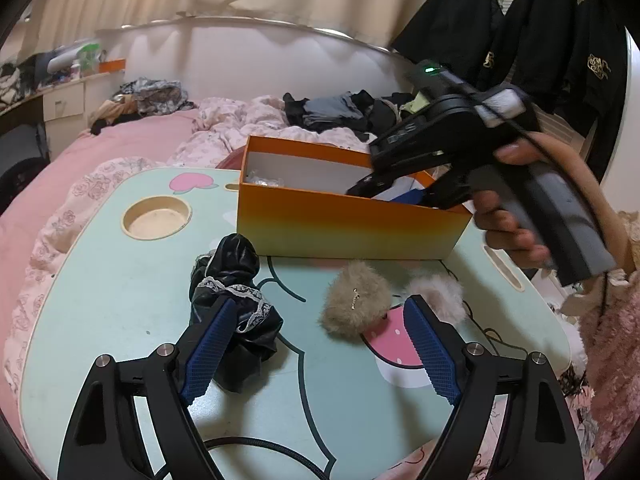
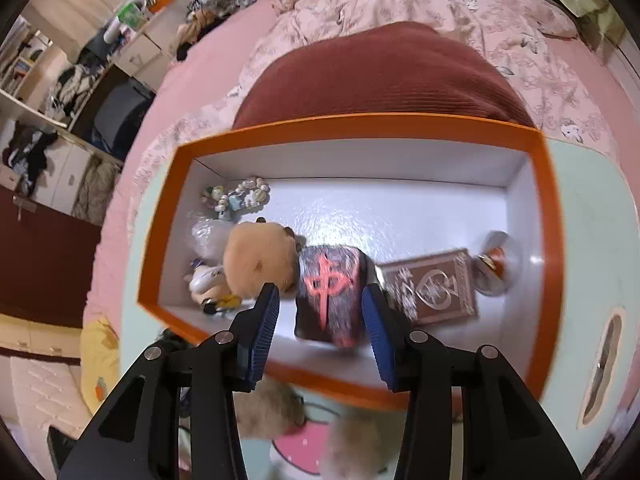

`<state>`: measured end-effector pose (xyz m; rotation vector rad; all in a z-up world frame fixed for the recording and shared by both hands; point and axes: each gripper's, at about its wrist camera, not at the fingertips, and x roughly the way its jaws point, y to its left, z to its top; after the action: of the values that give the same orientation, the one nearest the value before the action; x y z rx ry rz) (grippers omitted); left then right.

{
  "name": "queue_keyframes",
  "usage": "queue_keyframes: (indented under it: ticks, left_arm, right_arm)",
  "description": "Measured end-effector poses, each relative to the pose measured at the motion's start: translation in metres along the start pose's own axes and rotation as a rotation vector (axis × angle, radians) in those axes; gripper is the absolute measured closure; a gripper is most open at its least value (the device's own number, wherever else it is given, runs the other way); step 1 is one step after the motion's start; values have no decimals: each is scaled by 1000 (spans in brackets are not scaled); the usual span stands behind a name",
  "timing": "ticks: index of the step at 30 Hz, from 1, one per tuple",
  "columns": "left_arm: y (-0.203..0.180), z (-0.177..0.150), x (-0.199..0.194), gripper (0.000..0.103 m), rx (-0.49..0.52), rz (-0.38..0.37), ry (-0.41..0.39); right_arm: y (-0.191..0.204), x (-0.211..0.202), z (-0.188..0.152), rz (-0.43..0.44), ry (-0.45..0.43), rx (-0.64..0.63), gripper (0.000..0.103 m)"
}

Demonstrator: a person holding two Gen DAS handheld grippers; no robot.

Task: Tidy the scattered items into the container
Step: 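Reach into the box and grasp the red-lettered mahjong tile with the right tool, then lift the mahjong tile out and set it on the table with the right tool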

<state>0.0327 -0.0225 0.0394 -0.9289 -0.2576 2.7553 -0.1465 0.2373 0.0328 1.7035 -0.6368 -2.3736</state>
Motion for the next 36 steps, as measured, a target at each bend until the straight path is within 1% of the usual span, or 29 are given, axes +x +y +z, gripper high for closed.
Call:
queue_keyframes:
  ticks: [2, 4, 5, 9, 12, 14, 18, 23, 26, 28, 30, 33, 34, 36]
  left_arm:
    - [0, 0, 0, 18, -2, -2, -2]
    - [1, 0, 1, 18, -6, -5, -1]
    - [1, 0, 2, 18, -8, -5, 0]
    - [1, -1, 2, 18, -10, -5, -3]
    - [2, -1, 2, 17, -11, -6, -2]
    - [2, -1, 2, 17, -10, -6, -2]
    - [0, -2, 3, 17, -13, -3, -1]
    - [-2, -3, 4, 17, -12, -3, 3]
    - [-1, -4, 3, 17, -13, -1, 4]
    - [1, -4, 3, 17, -16, -3, 4]
    - [2, -4, 2, 17, -17, -3, 4]
    - [3, -4, 3, 17, -16, -3, 7]
    - [3, -4, 4, 17, -16, -4, 8]
    - [2, -4, 4, 16, -13, -3, 12]
  right_arm:
    - [2, 9, 4, -32, 28, 1, 58]
    - [2, 19, 7, -45, 67, 8, 58]
    - [4, 22, 8, -55, 72, -4, 58]
    - [14, 25, 10, -153, 50, -76, 61]
    - [15, 23, 7, -180, 20, -97, 61]
    - [12, 20, 5, -167, 1, -88, 61]
    - [5, 3, 5, -106, -74, -58, 62]
    - [5, -44, 0, -9, -191, -48, 61]
    - [8, -68, -14, 39, -242, -64, 61]
    - [9, -76, -27, 62, -256, -71, 61]
    - [4, -81, -44, 70, -259, -70, 61]
    - [-17, -75, -71, 70, -237, -30, 61]
    - [-24, -72, -78, 59, -232, -14, 61]
    - [-34, -62, -93, -4, -221, 9, 61]
